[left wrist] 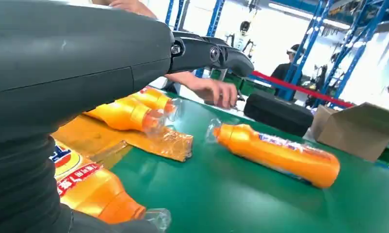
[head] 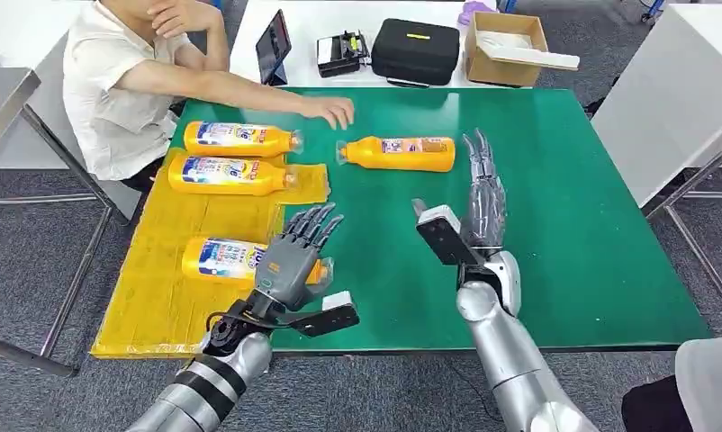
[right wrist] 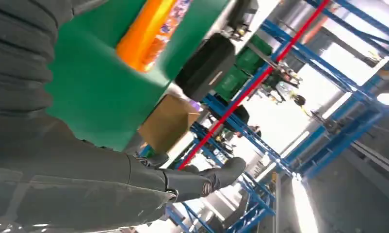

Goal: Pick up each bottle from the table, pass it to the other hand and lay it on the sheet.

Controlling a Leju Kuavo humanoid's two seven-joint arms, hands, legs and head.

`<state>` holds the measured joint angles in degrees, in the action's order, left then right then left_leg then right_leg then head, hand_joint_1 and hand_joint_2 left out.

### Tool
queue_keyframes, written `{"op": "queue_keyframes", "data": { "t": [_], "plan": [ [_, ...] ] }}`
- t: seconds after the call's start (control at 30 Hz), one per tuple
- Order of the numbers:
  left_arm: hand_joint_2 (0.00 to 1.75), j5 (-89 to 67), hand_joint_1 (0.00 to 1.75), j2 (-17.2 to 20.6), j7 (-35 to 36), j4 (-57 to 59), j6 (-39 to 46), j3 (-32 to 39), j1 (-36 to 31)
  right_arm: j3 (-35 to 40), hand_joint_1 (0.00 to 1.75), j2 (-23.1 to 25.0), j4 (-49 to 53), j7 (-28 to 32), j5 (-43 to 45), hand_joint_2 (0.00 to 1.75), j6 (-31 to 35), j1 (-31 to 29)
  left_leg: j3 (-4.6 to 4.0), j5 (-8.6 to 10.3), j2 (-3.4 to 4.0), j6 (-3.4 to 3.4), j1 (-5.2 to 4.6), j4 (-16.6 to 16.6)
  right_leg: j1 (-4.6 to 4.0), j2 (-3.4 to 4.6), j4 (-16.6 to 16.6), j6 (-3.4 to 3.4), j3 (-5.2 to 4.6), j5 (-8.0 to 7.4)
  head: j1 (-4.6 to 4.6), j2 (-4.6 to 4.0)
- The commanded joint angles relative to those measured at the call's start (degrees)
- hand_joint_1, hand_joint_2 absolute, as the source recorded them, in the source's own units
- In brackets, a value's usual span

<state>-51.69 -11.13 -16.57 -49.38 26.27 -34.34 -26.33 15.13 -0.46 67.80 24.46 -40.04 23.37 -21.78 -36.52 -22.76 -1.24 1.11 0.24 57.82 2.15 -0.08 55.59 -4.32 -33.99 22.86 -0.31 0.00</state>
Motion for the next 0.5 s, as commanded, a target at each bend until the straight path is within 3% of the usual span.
{"op": "queue_keyframes", "data": {
  "t": [0.03,0.2,0.3,0.33,0.4,0.5],
  "plan": [
    [1.75,0.2,0.0,1.49,0.24,-0.58,0.13,-2.09,-0.74,1.83,0.0,-1.86,-7.98,0.12,-0.23,1.75,-0.4,-3.88,0.19,-0.13,0.17,-0.06,0.08,0.01,-0.12,0.09,-0.03,0.23,0.18,0.07,0.0,0.0],
    [1.75,0.2,0.0,1.49,0.24,-0.58,0.13,-2.09,-0.74,1.83,0.0,-1.86,-7.98,0.12,-0.23,1.75,-0.4,-3.88,0.24,-0.16,0.25,-0.05,0.11,0.05,-0.16,0.14,-0.03,0.27,0.22,0.08,0.0,0.0],
    [1.75,1.09,0.0,1.32,-0.37,-1.6,1.66,-1.24,0.18,5.73,0.0,-6.57,-17.94,-12.27,-8.58,1.75,-8.43,-9.89,0.23,-0.17,0.27,-0.05,0.13,0.08,-0.18,0.14,-0.02,0.33,0.22,0.09,0.0,0.0],
    [1.75,2.44,0.0,1.14,-1.42,-2.34,2.18,-0.81,0.74,6.56,0.0,-7.82,-22.95,-12.52,-9.79,1.75,-10.12,-12.8,0.13,-0.09,0.21,-0.02,0.05,0.03,-0.08,0.12,-0.02,0.2,0.11,0.04,0.0,0.0],
    [1.75,7.22,0.0,0.0,-2.62,-3.78,2.3,0.83,2.31,5.35,0.0,-8.08,-31.88,-11.25,-10.98,1.75,-7.42,-16.47,0.24,-0.19,0.47,-0.02,0.12,0.14,-0.18,0.32,-0.01,0.35,0.21,0.03,-0.02,0.0],
    [1.75,17.42,0.0,-2.7,-6.07,-7.38,4.59,4.73,6.63,3.76,0.0,-9.1,-33.7,-11.4,-10.29,1.75,-7.92,-15.5,0.12,-0.04,0.12,0.05,0.06,0.04,-0.1,0.01,-0.08,0.21,0.17,-0.01,0.02,0.0]
  ]
}}
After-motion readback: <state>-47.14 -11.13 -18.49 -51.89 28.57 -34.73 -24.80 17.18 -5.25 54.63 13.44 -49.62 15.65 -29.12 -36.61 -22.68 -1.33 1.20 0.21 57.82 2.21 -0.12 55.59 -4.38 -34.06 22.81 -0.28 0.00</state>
